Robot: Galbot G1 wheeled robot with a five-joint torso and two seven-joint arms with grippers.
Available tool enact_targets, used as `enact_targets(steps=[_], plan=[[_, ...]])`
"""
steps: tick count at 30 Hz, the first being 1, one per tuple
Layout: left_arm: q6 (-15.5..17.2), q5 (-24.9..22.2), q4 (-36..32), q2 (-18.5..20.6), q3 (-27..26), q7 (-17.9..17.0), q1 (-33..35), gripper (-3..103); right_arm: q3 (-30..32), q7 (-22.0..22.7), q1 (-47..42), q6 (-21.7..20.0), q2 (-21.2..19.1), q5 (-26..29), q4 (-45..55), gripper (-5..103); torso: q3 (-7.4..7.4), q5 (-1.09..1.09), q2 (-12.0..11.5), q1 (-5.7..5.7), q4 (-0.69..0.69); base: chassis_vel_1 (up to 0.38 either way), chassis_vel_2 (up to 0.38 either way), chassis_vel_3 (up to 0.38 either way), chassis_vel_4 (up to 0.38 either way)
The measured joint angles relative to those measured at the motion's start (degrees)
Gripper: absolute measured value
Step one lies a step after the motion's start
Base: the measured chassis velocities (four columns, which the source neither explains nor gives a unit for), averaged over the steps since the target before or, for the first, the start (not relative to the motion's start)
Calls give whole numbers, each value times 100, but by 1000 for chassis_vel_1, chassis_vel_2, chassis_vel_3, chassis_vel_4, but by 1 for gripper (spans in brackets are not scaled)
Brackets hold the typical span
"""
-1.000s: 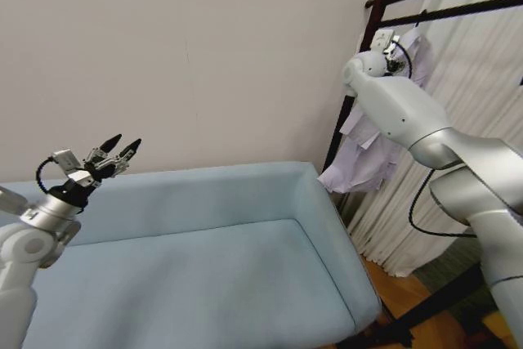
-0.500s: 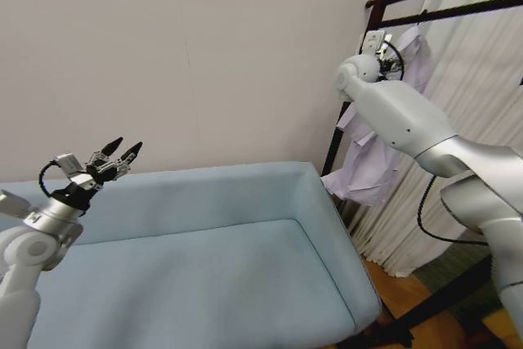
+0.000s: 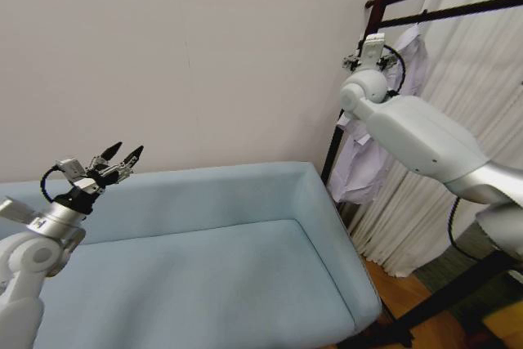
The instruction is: Pick up the clothes from the sofa and hang them on the clothes hanger.
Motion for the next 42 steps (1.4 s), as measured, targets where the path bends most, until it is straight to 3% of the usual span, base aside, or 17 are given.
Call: enact_targets(steps=[4, 5, 8, 15, 19, 20, 23, 26, 28, 30, 31, 36, 38, 42], plan=[[-8, 124, -145, -2, 60, -1046, 142, 100, 383, -1182, -650, 327, -661, 661, 1096, 100, 0, 1, 0, -1, 0, 0, 0, 0, 0], [-8, 124, -145, -2, 60, -1046, 142, 100, 383, -1182, -650, 327, -661, 661, 1096, 100, 0, 1, 0, -1, 0, 0, 0, 0, 0], [-13, 522, -220, -30, 94, -1519, 341, 100, 964, -1874, -1417, 449, -1075, 814, 1798, 100, 0, 1, 0, 0, -2, 0, 0, 0, 0], [20, 831, -542, -220, 87, -1643, 838, 100, 2137, -1976, -3242, 325, -1221, 699, 2696, 100, 0, 2, 0, 0, 1, 0, 0, 0, 0], [-77, 1349, -722, -514, 166, -1636, 1157, 100, 3190, -2089, -4867, 272, -1051, -94, 3060, 100, 0, -2, 0, -1, 0, 0, 0, 0, 0], [-77, 1349, -722, -514, 166, -1636, 1157, 100, 3190, -2089, -4867, 272, -1051, -94, 3060, 100, 0, -2, 0, -1, 0, 0, 0, 0, 0], [-279, 1855, -782, -884, 231, -1540, 1349, 100, 3702, -2187, -6005, 299, -760, -903, 3244, 100, 0, 2, 0, -1, -3, 0, 0, 0, 0], [-409, 2272, -801, -1182, 229, -1411, 1376, 100, 3834, -2152, -6412, 348, -505, -1354, 3337, 100, 0, -2, 0, -1, -1, 0, 0, 0, 0], [-516, 2701, -838, -1539, 227, -1362, 1381, 100, 3904, -2096, -6843, 356, -73, -1906, 3443, 100, 0, 0, 0, -1, 1, 0, 0, 0, 0], [-520, 2842, -892, -1723, 250, -1372, 1399, 100, 3906, -2082, -7071, 355, 284, -2279, 3478, 100, 0, 0, 0, -1, 1, 0, 0, 0, 0], [-520, 2842, -892, -1723, 250, -1372, 1399, 100, 3906, -2082, -7071, 355, 284, -2279, 3478, 100, 0, 0, 0, -1, 1, 0, 0, 0, 0], [-521, 3134, -816, -1944, 572, -1599, 1346, 100, 3782, -2146, -7211, 193, 1292, -3136, 3311, 100, 1, -1, 0, 0, 0, 0, 0, 0, 0], [-515, 3184, -784, -1965, 677, -1690, 1315, 100, 3775, -2156, -7190, 118, 1489, -3274, 3243, 100, 1, -2, 0, 0, 0, 0, 0, 0, 0], [-304, 3404, -822, -2102, 839, -1846, 1260, 100, 3770, -2336, -7135, -168, 1998, -3613, 3048, 100, 1, -2, 0, 1, 1, 0, 0, 0, 0]])
